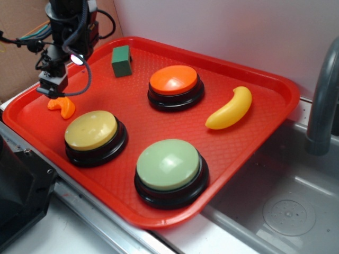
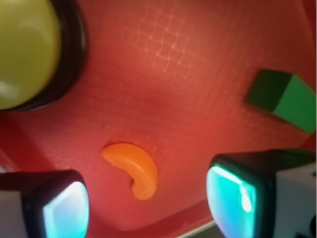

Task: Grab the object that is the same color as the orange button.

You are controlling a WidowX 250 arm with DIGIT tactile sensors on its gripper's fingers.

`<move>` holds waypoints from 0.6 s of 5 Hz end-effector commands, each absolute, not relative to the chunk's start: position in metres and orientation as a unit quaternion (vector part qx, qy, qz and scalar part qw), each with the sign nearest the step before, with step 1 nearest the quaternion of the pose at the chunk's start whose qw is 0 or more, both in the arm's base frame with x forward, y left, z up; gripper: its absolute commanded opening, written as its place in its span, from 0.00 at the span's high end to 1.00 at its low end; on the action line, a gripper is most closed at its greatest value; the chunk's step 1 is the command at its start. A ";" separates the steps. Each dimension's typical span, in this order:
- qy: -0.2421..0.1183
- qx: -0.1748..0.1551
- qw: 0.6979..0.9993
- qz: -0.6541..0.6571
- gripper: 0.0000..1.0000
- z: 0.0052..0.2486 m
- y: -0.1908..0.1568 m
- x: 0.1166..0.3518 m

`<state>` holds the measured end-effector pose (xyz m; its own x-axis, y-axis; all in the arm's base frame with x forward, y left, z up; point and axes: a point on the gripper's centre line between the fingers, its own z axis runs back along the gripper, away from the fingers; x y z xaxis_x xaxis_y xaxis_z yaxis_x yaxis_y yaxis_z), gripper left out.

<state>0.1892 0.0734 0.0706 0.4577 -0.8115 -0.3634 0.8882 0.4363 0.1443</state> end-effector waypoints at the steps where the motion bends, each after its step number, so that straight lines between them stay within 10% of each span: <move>1: 0.188 0.156 0.808 -0.536 0.00 0.030 0.095 0.182; 3: 0.213 0.151 0.797 -0.544 0.00 0.006 0.092 0.180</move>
<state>0.1782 0.0986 0.0064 0.3163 -0.7956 -0.5167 0.9291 0.3697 -0.0004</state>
